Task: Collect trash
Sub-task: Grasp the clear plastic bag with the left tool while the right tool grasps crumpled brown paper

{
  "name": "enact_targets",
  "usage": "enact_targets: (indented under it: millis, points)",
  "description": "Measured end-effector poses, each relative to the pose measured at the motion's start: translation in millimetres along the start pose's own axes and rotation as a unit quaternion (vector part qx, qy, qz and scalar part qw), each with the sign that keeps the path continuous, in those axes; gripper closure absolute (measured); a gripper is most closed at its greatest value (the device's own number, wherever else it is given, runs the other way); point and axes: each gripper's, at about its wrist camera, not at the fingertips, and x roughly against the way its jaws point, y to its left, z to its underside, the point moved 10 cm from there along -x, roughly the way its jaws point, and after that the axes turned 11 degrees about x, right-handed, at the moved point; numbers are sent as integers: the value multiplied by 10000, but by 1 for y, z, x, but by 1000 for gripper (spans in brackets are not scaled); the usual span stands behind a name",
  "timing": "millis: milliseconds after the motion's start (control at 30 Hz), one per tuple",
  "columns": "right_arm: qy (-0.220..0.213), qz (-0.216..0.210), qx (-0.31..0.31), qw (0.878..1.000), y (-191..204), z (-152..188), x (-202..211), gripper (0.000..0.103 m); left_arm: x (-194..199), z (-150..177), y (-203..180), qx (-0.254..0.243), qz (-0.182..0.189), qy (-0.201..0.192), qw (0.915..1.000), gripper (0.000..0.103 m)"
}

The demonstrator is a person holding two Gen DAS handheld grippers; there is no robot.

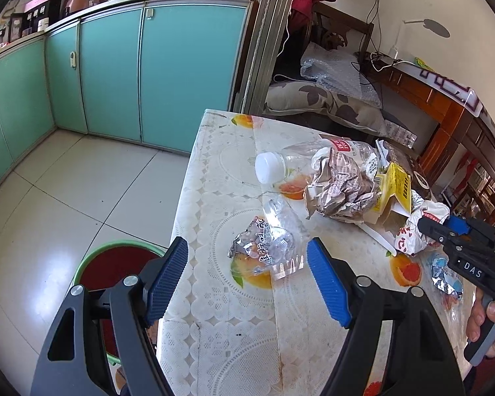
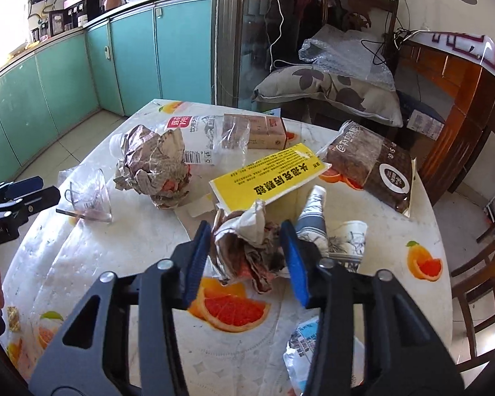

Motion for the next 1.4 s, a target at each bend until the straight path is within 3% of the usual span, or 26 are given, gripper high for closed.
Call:
enact_targets:
  millis: [100,367,467,533,733,833,967,1000,1133,1200,1400]
  points:
    - [-81,-38,-77,9999,-2,3,7,75,-6,1,-4,1,16,64,10000,31]
    - [-199,-502,-409,9977,-4,13,30,75,-21,11,-19,-192,-62,206,9996,31]
    - [-180,-701,-386,9966,2,18,36,64,-28,13,-20,-170,-92,269,9995,31]
    - [-177,-646,-376,9970,2,22,40,46,-31,12,-22,-120,-36,312,9994,31]
    - [-248,-590,-668,9957,-12,19,44,40,-35,16,-33,-247,112,372,9989,33]
    - [-166,-645,-729,9951,-11,20,37,39,-35,17,-36,-190,225,408,9987,43]
    - [53,-580,-754,9955,-7,30,21,39,-35,20,-34,-107,373,509,9980,74]
    - [84,-550,-764,9955,-7,33,19,42,-35,20,-35,-76,444,542,9975,75]
    - [58,-279,-843,9960,-15,38,23,78,-29,21,-38,-98,555,493,9972,77]
    - [2,-333,-918,9952,-18,39,28,87,-23,22,-41,-153,598,434,9971,77]
    - [-151,-240,-768,9966,-16,36,46,91,-7,19,-48,-345,710,263,9965,80]
